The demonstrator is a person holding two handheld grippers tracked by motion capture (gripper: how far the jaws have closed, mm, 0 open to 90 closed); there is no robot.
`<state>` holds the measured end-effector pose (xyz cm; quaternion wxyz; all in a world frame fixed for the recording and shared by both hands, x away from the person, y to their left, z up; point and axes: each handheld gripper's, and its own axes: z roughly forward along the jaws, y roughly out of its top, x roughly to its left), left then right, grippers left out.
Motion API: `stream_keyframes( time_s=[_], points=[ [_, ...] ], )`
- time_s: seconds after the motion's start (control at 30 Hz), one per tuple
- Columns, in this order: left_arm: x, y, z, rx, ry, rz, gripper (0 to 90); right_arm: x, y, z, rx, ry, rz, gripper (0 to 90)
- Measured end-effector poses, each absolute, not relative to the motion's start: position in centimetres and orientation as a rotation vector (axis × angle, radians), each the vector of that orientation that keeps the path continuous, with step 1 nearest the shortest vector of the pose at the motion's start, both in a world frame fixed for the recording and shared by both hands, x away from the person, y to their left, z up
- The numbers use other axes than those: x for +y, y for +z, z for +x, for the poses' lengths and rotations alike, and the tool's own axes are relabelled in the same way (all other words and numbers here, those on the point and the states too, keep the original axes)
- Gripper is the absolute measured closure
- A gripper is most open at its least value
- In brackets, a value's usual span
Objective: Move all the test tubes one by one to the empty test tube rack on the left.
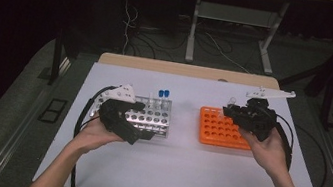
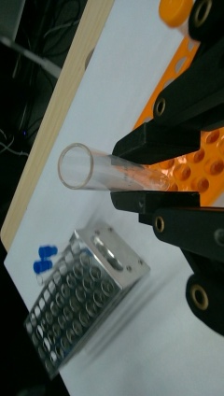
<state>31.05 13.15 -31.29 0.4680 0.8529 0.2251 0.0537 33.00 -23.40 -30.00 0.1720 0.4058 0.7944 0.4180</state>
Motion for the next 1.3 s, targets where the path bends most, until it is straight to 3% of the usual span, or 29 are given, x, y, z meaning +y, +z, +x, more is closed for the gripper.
stream_keyframes(
  time_s=[0.8, 1.3],
  points=[
    [10.7, -28.9, 31.9, 0.454, 0.120, 2.173, 4.1, -18.8, -30.7, 30.5, 2.561, 1.147, 0.891, 75.0],
    [8.5, -28.2, 32.4, 0.330, 0.086, 2.301, 17.2, -14.7, -31.6, 29.8, 2.720, 1.101, 0.739, 75.0]
  ],
)
